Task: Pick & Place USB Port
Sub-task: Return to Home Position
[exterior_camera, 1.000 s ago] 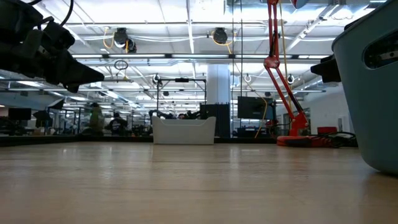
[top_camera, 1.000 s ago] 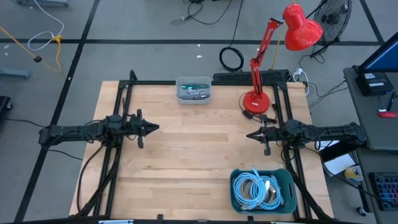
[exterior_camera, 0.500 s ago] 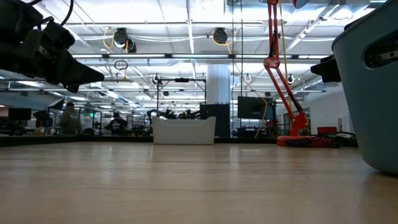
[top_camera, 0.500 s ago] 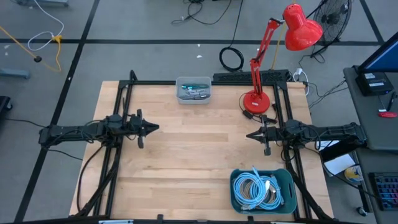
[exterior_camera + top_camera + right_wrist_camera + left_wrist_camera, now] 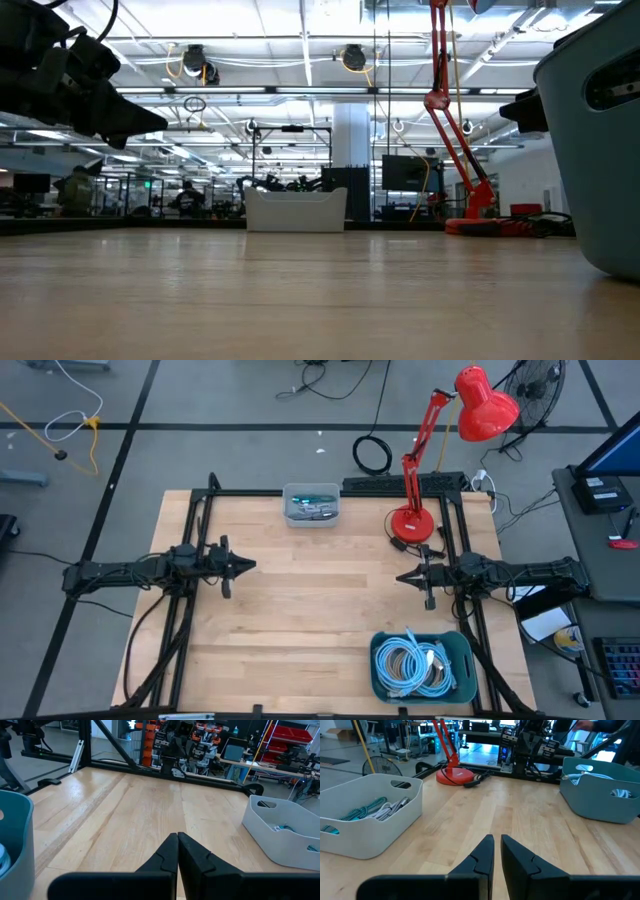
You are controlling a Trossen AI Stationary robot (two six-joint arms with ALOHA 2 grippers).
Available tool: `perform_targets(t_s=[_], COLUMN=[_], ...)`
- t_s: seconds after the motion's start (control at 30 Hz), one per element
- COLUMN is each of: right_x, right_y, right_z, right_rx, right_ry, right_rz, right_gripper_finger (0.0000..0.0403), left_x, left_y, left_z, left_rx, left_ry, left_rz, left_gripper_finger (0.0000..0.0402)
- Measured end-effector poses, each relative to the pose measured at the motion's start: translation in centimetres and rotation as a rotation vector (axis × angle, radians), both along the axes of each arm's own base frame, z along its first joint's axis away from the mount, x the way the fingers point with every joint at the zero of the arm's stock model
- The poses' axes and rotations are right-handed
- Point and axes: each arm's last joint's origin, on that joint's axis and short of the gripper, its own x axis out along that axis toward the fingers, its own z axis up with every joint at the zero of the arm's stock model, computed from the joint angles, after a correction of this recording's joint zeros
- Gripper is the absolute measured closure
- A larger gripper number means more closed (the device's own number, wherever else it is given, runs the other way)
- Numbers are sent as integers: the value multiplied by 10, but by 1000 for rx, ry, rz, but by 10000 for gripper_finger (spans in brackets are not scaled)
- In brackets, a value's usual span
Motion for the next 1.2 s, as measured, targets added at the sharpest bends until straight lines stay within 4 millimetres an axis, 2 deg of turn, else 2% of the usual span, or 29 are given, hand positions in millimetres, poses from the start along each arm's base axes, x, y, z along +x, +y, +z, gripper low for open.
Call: perform_targets(t_s=[1.2], right_x=[0], right_y=[0], right_z=[0], right_rx=[0], right_ry=[0], right_rz=[0], right_gripper_finger=[403], left_x=[0], left_y=[0], left_z=[0], left_rx=[0], left_ry=[0], left_rz=[0], left_gripper_finger=[366])
